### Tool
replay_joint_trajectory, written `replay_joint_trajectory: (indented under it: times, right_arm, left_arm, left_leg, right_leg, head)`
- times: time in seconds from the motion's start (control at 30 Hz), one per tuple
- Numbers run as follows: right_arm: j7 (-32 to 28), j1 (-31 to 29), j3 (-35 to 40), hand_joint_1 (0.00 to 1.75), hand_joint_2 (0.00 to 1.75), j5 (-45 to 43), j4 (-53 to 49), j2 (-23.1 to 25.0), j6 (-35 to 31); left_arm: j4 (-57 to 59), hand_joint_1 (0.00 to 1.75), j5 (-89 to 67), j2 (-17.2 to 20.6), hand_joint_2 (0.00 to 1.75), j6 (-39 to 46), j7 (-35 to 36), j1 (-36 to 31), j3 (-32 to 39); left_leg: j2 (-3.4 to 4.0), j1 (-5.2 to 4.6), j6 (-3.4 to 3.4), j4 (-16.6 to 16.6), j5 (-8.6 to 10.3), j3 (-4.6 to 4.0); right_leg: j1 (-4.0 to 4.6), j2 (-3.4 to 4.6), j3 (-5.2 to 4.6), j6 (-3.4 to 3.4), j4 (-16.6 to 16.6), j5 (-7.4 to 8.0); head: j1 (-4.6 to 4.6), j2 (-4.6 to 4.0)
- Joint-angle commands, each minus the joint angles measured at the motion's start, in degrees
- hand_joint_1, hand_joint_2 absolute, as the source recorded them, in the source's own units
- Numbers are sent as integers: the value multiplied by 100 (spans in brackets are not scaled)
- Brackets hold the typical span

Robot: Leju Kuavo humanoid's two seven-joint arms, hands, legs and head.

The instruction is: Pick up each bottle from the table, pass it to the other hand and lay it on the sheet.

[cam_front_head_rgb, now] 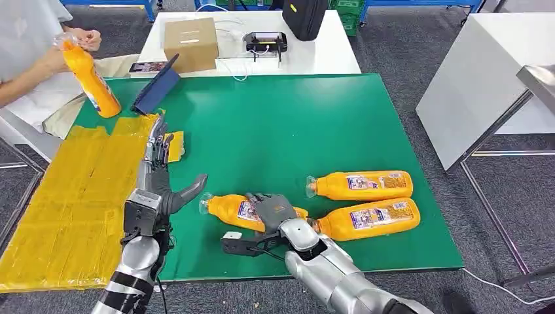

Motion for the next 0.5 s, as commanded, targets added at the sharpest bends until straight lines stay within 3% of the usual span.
replay_joint_trajectory:
  times: [0.03,0.17,0.33,0.37,0.5]
  right_arm:
    - [68,111,-206,175,175,-107,667,-131,-199]
    - [-117,379,-805,175,175,-335,-372,-212,-1898]
    - [-710,1273,-1717,175,175,-485,-2834,-547,-2843]
    - [-975,1445,-1881,175,175,-648,-3223,-524,-3035]
    - [-1784,1999,-2536,175,175,-925,-4372,-325,-3524]
  left_arm:
    - [372,0,70,-18,175,-35,-9,-265,-137]
    - [-55,0,30,33,175,24,32,25,-40]
    - [-315,0,-114,20,175,-64,120,259,12]
    - [-301,0,-128,21,175,-72,122,278,1]
    - [-183,0,-36,-6,175,-235,124,299,-126]
  left_leg:
    - [-30,8,-5,-6,3,6]
    - [-30,10,-6,-4,2,1]
    - [-43,6,2,-1,6,-29]
    - [-42,6,4,1,2,-34]
    - [-34,-5,7,7,12,-77]
  right_leg:
    - [5,-8,15,-6,-10,-3]
    - [7,-1,13,-8,-10,-3]
    - [4,-2,17,3,-7,-1]
    - [3,2,45,16,-6,2]
    - [-5,0,8,31,4,12]
  head:
    - [0,0]
    - [2,0]
    - [0,0]
    - [2,0]
    - [0,0]
